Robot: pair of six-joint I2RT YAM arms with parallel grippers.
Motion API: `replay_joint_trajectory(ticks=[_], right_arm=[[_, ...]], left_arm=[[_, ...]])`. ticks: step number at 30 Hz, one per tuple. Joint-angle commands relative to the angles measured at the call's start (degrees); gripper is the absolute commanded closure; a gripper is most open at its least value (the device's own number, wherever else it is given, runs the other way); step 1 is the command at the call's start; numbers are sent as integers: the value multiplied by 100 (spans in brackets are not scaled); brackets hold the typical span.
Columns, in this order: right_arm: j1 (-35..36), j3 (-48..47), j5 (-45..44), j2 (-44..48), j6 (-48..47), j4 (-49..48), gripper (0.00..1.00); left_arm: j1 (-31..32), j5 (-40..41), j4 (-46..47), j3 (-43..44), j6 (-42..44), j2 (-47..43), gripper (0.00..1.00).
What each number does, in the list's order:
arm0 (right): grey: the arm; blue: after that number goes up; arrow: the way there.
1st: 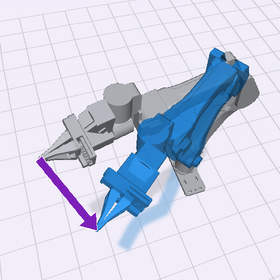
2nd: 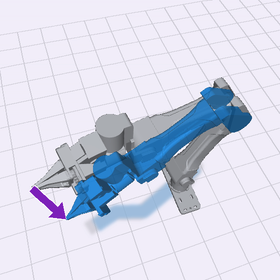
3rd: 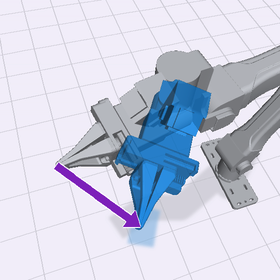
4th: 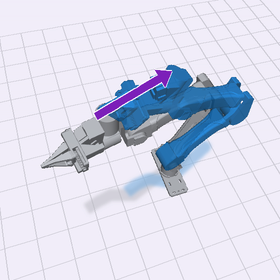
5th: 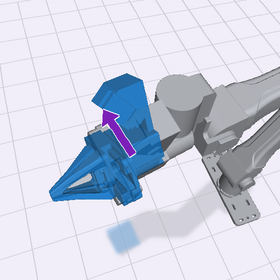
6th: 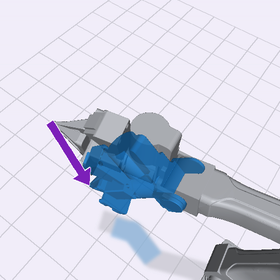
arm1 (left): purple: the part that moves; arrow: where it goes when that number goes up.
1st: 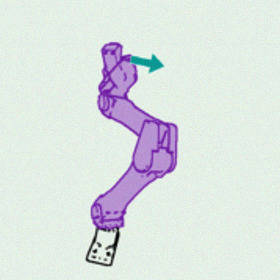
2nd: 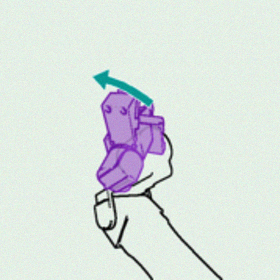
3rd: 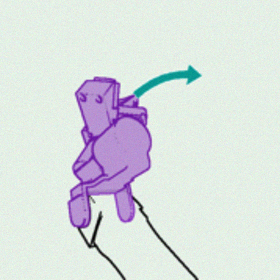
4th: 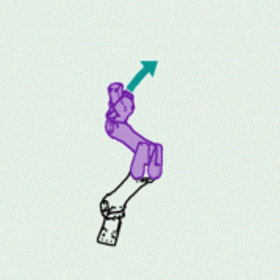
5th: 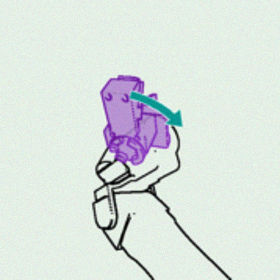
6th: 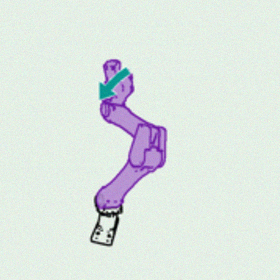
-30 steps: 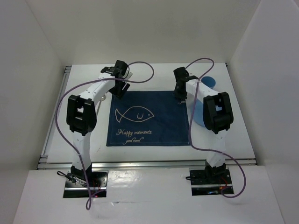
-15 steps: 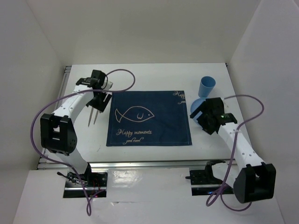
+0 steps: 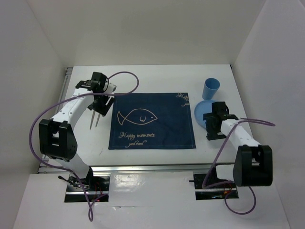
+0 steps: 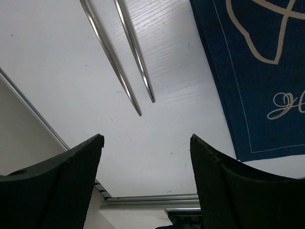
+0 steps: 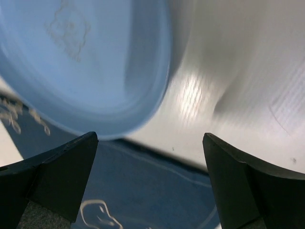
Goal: Set the dinner table for one person
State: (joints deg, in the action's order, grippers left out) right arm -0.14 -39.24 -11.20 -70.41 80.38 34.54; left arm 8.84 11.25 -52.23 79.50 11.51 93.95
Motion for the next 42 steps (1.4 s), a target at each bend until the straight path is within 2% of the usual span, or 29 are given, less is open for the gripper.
replay_joint_trajectory(ticks=[1, 4, 7, 11, 12, 15, 16, 18, 23, 27, 28, 30, 31, 34, 35, 40, 42], right_arm=[[-231, -285, -137, -560, 523, -431, 1], [-285, -478, -137, -1105, 698, -361, 2], [-355, -549, -207, -1413, 698, -413, 11], [-408, -357, -207, -1484, 979, -308, 41], [-469, -260, -207, -1415, 1093, -308, 56], [-706, 153, -58, -1248, 1269, -308, 75], [-706, 354, -58, -1169, 1452, -238, 88], [-706, 496, -58, -871, 1454, -185, 99], [-706, 489, -276, 87, 1226, 368, 100], [-706, 243, -462, 1291, 726, 887, 100], [-706, 172, -462, 1780, 351, 940, 100], [-706, -38, -322, 2179, -116, 870, 100], [-706, -118, -269, 2424, -667, 757, 100], [-706, -539, -49, 2366, -1426, 581, 100], [-706, -714, 21, 2287, -1994, 432, 100], [-706, -2103, 1057, 1760, -3536, -517, 100], [-706, -2586, 1531, 1225, -4160, -852, 100]], left_arm=[[-93, -26, -24, 153, 185, -184, 20], [-146, -26, -156, 214, 185, -184, 21], [-199, -158, -209, 284, 185, -184, 21], [-199, -158, -340, 390, 124, -184, 21], [-199, -158, -402, 469, 124, -184, 21], [-199, -158, -455, 549, 176, -236, 21], [-199, -158, -455, 609, 176, -298, 21], [-199, -158, -455, 610, 176, -351, 21], [-199, -324, -508, 391, 176, -658, 21], [-199, -509, -455, 241, 229, -799, 21], [-199, -509, -455, 241, 229, -799, 21], [-199, -562, -455, 241, 168, -800, 21], [-199, -562, -455, 241, 168, -800, 21], [-251, -562, -455, 434, 45, -747, 21], [-251, -562, -455, 434, 45, -677, 21], [-251, -667, -403, 452, 45, -676, 20], [-251, -720, -402, 452, 45, -676, 20]])
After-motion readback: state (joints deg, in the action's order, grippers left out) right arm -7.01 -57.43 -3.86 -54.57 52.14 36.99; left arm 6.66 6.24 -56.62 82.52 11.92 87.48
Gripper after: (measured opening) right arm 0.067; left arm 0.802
